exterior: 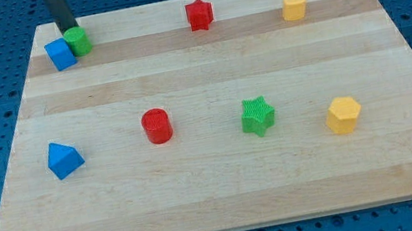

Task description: Nudge the green circle a bit down

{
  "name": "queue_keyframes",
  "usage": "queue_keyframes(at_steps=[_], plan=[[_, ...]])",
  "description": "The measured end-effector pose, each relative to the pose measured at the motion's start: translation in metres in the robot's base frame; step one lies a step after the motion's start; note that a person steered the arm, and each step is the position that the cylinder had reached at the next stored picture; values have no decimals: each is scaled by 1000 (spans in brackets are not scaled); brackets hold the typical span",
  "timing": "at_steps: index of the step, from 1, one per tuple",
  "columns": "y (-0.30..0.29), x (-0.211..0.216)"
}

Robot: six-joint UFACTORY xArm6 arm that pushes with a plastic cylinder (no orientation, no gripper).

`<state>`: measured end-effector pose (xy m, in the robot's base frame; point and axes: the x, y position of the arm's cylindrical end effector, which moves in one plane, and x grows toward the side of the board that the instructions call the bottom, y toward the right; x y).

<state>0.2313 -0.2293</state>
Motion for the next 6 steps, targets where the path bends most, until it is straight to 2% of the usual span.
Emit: queue_keyframes(at_steps=[6], plan=[[0,10]])
